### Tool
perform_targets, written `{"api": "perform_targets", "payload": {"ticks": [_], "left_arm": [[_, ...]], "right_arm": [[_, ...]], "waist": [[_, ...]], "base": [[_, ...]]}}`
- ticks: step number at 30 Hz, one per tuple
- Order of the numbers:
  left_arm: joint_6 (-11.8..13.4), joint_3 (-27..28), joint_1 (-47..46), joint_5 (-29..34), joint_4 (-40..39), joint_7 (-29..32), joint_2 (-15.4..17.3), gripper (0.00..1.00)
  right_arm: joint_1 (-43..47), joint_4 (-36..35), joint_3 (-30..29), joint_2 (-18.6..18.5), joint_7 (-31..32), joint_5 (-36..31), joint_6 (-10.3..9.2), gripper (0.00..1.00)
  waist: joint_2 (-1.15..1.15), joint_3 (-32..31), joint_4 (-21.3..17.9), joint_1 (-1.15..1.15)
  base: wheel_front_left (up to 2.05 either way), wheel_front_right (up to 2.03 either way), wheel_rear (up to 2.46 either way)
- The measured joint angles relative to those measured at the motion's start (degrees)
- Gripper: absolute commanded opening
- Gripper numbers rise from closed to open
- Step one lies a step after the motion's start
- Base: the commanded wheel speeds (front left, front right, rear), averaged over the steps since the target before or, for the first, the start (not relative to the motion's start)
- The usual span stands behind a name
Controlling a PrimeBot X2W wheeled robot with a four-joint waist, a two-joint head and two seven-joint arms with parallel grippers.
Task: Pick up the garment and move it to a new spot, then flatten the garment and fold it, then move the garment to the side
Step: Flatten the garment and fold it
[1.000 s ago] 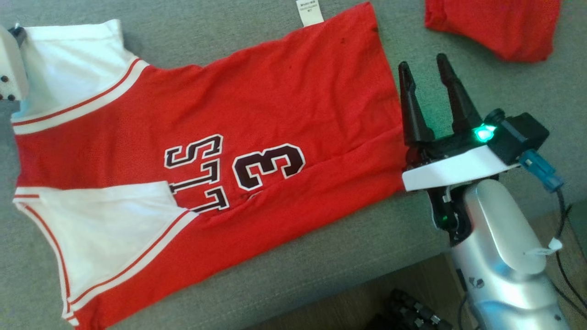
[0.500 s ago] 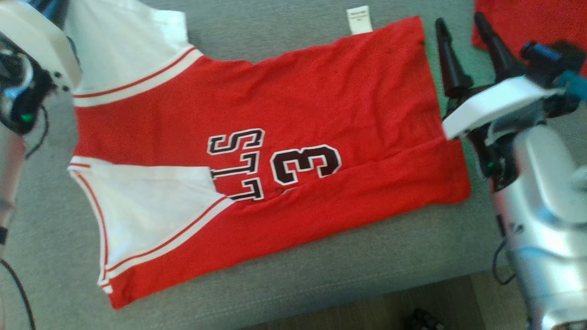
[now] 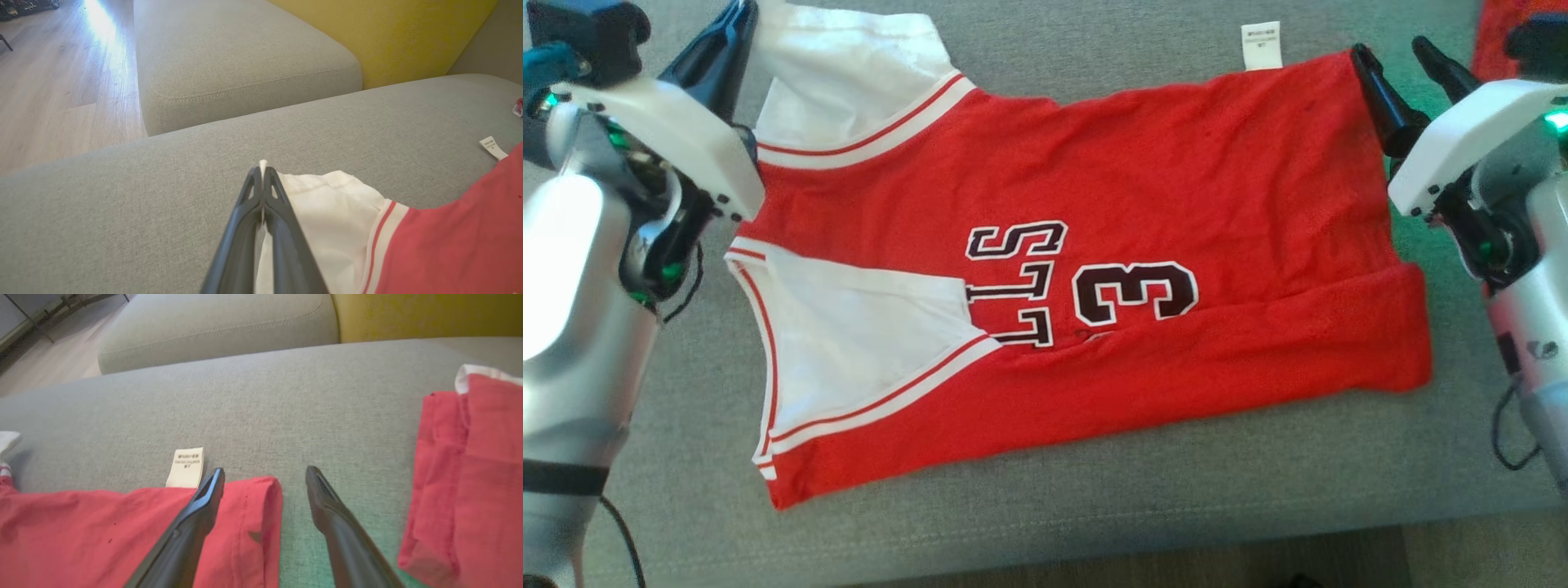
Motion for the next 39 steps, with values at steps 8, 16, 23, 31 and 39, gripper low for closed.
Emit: {"api": "perform_targets", "payload": {"ticks": [8,16,23,31,39], "left_arm": [[1.0,0.0,0.9,-1.2,-2.4,0.1,0.0,0.00],[1.5,0.0,0.9,-1.5,-3.5,0.2,0.2,0.00],[2.0,0.0,0.9,-1.5,-3.7,0.6,0.3,0.00],[2.6,0.1,0.9,-2.1,-3.8,0.4,0.4,0.00],[3.5,0.3,0.5,-2.1,-2.0,-1.5,0.0,0.00]], "right_arm": [[-3.0,2.8,6.0,-3.4,0.1,3.5,0.00,1.00],[-4.5,6.8,10.4,-4.0,0.1,6.2,0.00,1.00],[-6.1,9.0,13.0,-4.5,-0.4,8.5,0.00,0.13],[-7.4,10.0,17.5,-5.9,-3.4,8.8,0.00,0.00],[-11.4,15.3,18.0,-5.8,-12.0,5.7,0.00,0.00]], "waist": [[0.00,1.3,0.9,0.00],[0.00,1.8,1.4,0.00],[0.00,1.8,1.5,0.00],[0.00,1.8,1.7,0.00],[0.00,1.6,1.8,0.00]], "base": [[0.00,0.00,0.00],[0.00,0.00,0.00],[0.00,0.00,0.00],[0.00,0.00,0.00],[0.00,0.00,0.00]]}}
